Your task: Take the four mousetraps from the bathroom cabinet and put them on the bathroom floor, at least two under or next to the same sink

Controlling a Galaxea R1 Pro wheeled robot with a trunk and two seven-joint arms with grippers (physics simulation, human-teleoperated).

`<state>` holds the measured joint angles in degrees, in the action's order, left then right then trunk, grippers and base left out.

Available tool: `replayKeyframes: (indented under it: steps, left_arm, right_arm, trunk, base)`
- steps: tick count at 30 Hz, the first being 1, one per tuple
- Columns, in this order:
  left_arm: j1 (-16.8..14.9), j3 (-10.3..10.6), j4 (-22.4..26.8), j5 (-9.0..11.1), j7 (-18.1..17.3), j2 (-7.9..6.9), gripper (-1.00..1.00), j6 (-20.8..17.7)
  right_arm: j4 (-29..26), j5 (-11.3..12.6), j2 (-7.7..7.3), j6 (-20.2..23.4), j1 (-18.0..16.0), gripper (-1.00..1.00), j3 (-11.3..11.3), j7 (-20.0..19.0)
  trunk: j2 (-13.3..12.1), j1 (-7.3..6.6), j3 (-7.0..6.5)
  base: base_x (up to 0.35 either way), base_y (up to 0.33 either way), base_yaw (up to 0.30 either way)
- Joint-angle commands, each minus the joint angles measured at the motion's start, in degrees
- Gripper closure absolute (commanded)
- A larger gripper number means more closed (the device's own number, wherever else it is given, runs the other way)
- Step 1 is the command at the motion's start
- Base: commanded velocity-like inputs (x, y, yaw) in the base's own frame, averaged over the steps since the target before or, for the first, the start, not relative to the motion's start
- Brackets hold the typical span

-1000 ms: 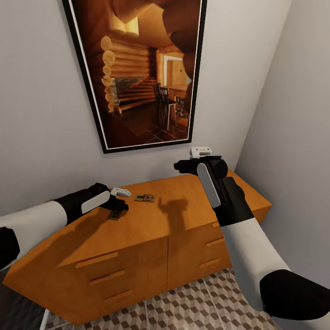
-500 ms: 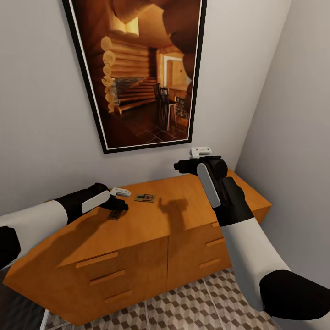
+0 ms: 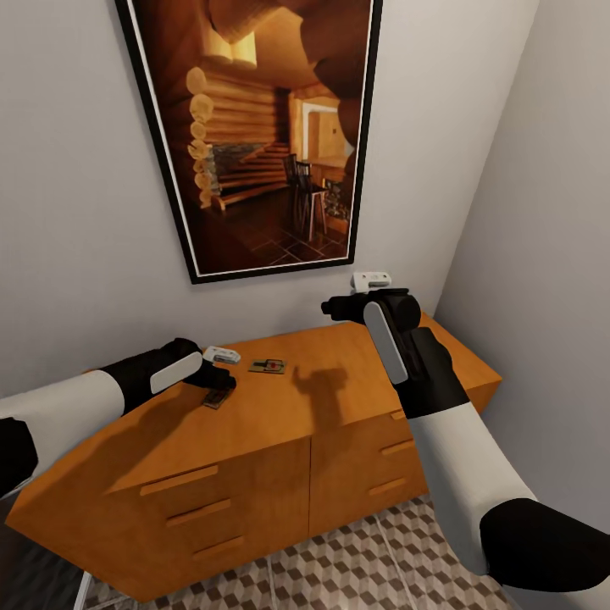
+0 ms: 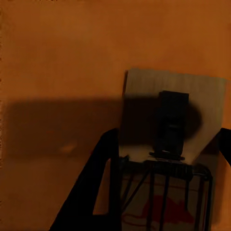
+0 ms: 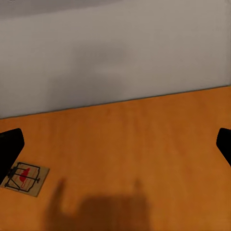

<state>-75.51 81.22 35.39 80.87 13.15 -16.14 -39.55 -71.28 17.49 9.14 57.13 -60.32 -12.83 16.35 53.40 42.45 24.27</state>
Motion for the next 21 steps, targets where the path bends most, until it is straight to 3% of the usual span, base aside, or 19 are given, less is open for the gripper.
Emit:
replayKeyframes:
  steps: [1, 15, 21]
  left_arm:
    - [0.54, 0.17, -0.06, -0.88, -0.06, -0.03, 1.0, -0.18]
    - [-0.38, -1.62, 1.0, -0.8, 0.19, -0.19, 1.0, -1.55]
    - [-2.03, -6.18, 1.16, -0.82, 0.35, -0.16, 1.0, -6.24]
  right_arm:
    - [0.0, 0.0, 0.0, 0.0, 0.01, -1.0, 0.0, 0.0]
    - [0.17, 0.09, -0.09, 0.0, 0.58, -1.0, 0.04, 0.02]
    - [0.06, -0.01, -0.09, 0.0, 0.79, -1.0, 0.08, 0.08]
  trunk:
    - [-0.02, 0.01, 0.02]
    - [-0.02, 0.01, 0.02]
    - [-0.02, 0.01, 0.02]
  base:
    - [0.0, 0.0, 0.0]
    - [0.0, 0.0, 0.0]
    - [0.0, 0.0, 0.0]
